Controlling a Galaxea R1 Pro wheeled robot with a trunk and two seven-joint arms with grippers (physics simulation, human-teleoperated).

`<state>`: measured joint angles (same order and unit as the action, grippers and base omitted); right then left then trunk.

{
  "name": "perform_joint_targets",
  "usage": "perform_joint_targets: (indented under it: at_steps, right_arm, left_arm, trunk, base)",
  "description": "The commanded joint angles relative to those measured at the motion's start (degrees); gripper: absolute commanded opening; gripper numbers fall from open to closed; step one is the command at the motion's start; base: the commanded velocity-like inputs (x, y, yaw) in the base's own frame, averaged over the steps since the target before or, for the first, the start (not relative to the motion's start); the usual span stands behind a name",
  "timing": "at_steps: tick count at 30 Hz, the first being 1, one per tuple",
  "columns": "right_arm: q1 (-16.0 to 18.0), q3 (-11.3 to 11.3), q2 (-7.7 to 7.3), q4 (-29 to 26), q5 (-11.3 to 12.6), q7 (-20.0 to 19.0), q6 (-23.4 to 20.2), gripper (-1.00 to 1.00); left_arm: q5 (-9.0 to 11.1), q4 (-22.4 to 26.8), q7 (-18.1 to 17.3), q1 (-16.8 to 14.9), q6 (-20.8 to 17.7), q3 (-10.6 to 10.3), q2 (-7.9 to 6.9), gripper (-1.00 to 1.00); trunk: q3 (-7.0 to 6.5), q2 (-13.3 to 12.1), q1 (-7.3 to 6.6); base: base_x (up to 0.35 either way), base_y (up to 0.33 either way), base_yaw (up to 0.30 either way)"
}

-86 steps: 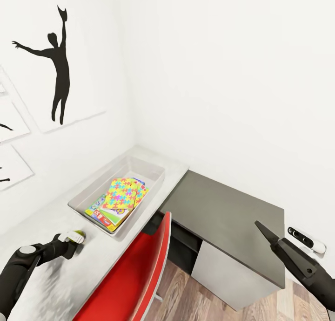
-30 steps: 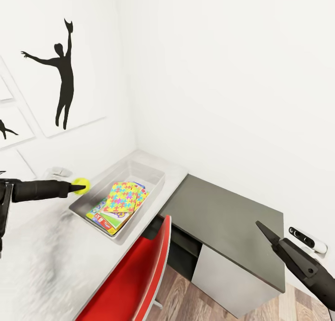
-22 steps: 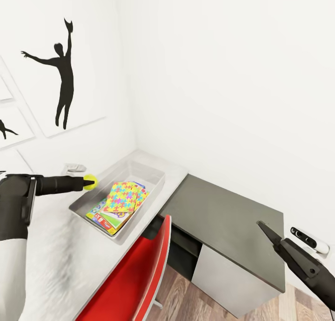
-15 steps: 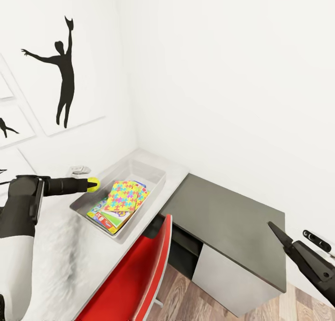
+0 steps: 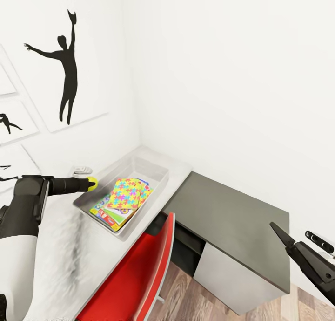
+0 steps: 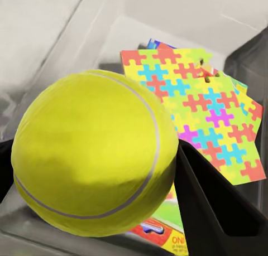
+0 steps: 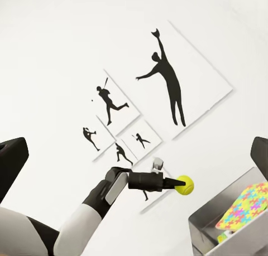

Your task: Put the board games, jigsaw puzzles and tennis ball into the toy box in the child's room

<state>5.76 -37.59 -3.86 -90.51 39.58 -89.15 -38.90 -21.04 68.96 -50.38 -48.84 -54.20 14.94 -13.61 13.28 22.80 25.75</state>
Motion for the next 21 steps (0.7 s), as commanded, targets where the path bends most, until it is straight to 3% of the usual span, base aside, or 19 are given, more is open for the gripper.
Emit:
perform_joint_targets:
  at_steps: [1,5,10,21]
  right_arm:
    - [0.04,-0.02,-0.01,-0.02,0.06,-0.15,-0.59,1.0]
    - [0.04,0.1,0.06,-0.02,0.0,-0.15,-0.56,1.0]
    - [0.04,0.15,0.06,-0.02,-0.03,-0.15,-0.49,1.0]
    - [0.04,0.3,0.22,-0.02,-0.12,-0.06,-0.4,1.0]
  left_arm:
    - [-0.76,0.04,-0.64,-0.08,-0.05,0.06,0.01,-1.0]
    - [-1.25,0.02,0.17,-0.13,0.29,0.01,0.33,-1.0]
    - [-1.22,0.17,3.98,-0.35,1.49,-0.06,2.16,-1.0]
    - [-1.34,0.45,6.22,-1.78,2.07,-0.09,3.11,-1.0]
  trunk:
    - [0.19,0.12,0.03]
    - [0.47,0.12,0.03]
    - [0.83,0.12,0.03]
    - [1.61,0.12,0.03]
  base:
    - [0.0,0.0,0.068]
    - [0.0,0.0,0.068]
    - [0.0,0.0,0.068]
    - [0.0,0.0,0.068]
